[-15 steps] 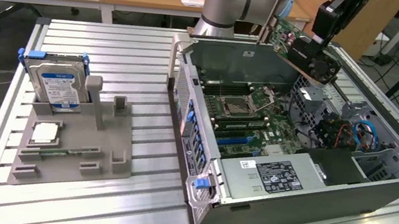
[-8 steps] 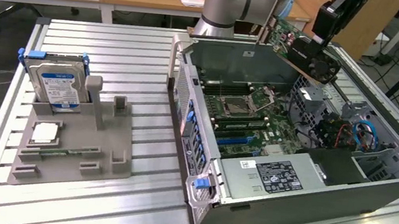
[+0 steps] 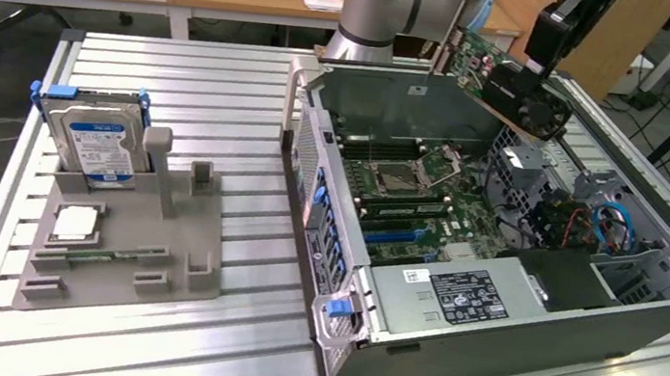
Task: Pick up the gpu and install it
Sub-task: 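Insert the gpu into the slot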
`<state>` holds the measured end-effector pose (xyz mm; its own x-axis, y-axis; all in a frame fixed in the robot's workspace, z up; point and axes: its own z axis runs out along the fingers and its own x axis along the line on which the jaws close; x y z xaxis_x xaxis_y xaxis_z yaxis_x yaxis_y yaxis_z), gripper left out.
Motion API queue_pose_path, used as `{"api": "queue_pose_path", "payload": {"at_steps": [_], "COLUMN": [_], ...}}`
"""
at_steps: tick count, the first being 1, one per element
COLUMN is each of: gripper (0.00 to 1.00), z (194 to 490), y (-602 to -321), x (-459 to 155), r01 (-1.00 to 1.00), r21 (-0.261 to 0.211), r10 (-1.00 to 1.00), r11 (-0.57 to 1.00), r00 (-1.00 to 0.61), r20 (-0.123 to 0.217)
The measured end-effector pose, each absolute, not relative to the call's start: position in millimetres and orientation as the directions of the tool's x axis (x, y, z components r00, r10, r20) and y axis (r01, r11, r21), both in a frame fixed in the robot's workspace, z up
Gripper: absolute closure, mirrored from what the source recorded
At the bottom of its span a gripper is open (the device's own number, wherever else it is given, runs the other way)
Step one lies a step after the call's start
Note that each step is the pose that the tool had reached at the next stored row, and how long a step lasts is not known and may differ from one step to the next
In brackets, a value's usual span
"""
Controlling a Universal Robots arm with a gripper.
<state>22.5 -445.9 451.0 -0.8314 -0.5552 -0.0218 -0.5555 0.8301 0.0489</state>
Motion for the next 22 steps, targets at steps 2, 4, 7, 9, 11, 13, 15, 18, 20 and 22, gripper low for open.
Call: {"api": "queue_pose_path", "payload": {"at_steps": [2, 4, 7, 9, 11, 13, 15, 18, 20, 22], "gripper": [0.74, 0.74, 0.74, 0.74, 0.74, 0.74, 0.74, 0.74, 0.74, 0.74], "z": [451.0, 451.1, 451.1, 451.1, 451.0, 451.0, 451.0, 451.0, 451.0, 451.0], "y": [-445.9, -445.9, -445.9, -445.9, -445.9, -445.9, -445.9, -445.9, -445.9, -445.9], "x": [22.5, 22.5, 22.5, 22.5, 22.5, 22.5, 22.5, 22.5, 22.5, 22.5], "r01": [-0.562, -0.568, -0.578, -0.583, -0.589, -0.595, -0.600, -0.609, -0.614, -0.620], "r21": [0.049, 0.049, 0.049, 0.049, 0.049, 0.049, 0.049, 0.049, 0.049, 0.049], "r10": [-0.562, -0.568, -0.577, -0.583, -0.589, -0.595, -0.600, -0.609, -0.614, -0.620], "r11": [0.826, 0.821, 0.815, 0.811, 0.807, 0.802, 0.798, 0.792, 0.788, 0.783], "r00": [-0.827, -0.823, -0.816, -0.812, -0.808, -0.804, -0.800, -0.793, -0.789, -0.784], "r20": [-0.022, -0.022, -0.022, -0.022, -0.022, -0.022, -0.022, -0.022, -0.022, -0.022]}}
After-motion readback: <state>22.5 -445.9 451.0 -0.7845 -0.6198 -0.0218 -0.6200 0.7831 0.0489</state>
